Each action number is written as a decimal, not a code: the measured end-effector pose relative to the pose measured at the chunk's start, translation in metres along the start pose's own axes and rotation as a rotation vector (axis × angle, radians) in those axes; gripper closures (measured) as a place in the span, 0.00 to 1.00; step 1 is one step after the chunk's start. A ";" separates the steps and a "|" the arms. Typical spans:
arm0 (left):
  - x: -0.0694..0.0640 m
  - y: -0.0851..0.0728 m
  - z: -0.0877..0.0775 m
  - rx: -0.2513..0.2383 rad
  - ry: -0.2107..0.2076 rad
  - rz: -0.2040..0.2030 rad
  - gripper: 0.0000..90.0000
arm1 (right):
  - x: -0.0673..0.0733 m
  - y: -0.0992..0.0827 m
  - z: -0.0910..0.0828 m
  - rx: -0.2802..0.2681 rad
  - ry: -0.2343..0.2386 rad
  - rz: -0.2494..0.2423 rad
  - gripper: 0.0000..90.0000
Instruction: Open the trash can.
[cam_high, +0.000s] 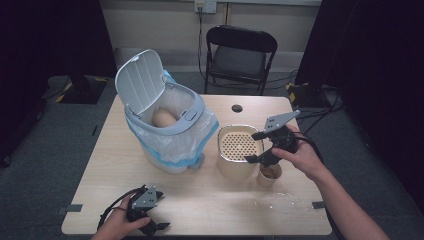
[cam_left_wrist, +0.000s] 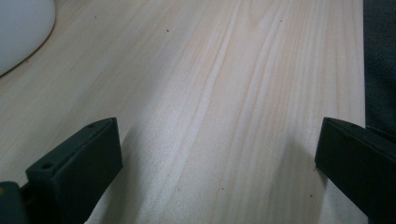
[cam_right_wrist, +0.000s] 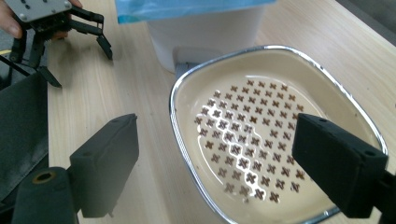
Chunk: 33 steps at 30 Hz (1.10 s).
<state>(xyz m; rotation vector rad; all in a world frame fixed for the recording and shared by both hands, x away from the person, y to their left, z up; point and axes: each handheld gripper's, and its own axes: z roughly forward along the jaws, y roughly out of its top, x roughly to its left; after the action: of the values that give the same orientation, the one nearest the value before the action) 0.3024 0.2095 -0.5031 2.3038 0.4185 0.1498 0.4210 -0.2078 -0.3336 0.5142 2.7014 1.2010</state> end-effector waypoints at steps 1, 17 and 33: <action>0.000 0.000 0.000 0.000 0.000 -0.001 0.00 | 0.000 -0.003 0.000 -0.001 -0.001 0.004 0.16; 0.000 0.000 0.000 0.000 0.000 0.000 0.00 | -0.007 -0.032 -0.010 -0.005 -0.023 0.043 0.16; 0.000 0.000 0.000 0.005 0.000 0.004 0.00 | -0.011 -0.058 -0.016 0.012 -0.038 0.062 0.16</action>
<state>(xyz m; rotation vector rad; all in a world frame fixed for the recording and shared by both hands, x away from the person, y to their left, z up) 0.3026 0.2098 -0.5027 2.3099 0.4141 0.1505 0.4128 -0.2591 -0.3662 0.6206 2.6805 1.1783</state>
